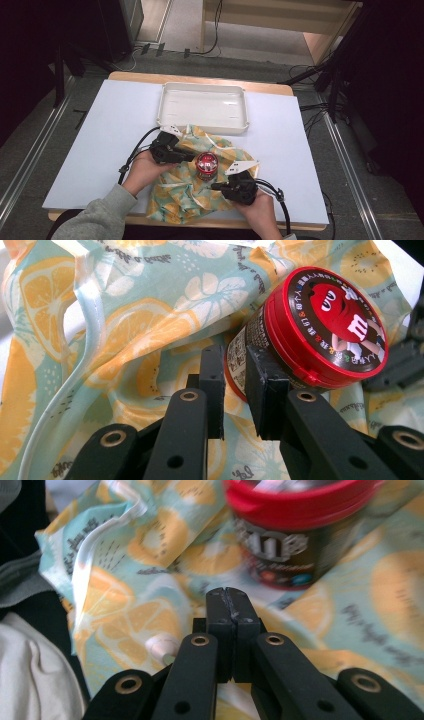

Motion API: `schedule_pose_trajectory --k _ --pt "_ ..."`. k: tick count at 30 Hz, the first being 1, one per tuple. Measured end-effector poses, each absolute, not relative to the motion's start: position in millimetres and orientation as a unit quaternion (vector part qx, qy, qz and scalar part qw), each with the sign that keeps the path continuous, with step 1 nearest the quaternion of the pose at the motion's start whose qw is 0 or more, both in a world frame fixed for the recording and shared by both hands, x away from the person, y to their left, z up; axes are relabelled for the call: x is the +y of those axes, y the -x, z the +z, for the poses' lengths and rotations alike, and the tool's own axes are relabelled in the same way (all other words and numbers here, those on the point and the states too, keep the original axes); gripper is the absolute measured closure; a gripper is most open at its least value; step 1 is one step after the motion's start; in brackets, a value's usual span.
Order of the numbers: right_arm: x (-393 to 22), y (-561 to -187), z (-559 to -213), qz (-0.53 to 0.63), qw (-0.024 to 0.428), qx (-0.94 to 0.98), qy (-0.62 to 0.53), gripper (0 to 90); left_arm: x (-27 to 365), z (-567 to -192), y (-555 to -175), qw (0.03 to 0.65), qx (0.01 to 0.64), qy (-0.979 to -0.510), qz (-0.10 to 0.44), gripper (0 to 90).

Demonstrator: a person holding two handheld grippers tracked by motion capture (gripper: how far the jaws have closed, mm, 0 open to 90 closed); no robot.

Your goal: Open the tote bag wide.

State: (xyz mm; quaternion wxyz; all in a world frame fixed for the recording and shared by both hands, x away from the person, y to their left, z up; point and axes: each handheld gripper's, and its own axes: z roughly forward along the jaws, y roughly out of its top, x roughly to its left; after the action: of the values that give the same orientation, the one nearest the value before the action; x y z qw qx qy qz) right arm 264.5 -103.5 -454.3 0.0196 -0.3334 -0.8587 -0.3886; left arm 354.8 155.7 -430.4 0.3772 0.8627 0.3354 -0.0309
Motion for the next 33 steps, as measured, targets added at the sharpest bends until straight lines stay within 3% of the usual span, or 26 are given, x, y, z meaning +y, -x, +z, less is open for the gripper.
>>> schedule_pose_trajectory --k 10,26,33 --pt "-91.3 -247.6 -466.9 -0.369 0.039 -0.874 0.313 90.0 149.0 -432.7 -364.9 0.38 0.336 -0.861 -0.028 80.3" --pt "-90.6 -252.3 -468.2 -0.369 0.039 -0.875 0.313 90.0 132.8 -435.5 -406.4 0.385 0.339 -0.858 -0.011 84.9" --pt "-98.5 -257.5 -461.6 -0.387 0.032 -0.864 0.32 87.5 136.9 -432.5 -404.3 0.389 0.333 -0.859 -0.027 79.3"
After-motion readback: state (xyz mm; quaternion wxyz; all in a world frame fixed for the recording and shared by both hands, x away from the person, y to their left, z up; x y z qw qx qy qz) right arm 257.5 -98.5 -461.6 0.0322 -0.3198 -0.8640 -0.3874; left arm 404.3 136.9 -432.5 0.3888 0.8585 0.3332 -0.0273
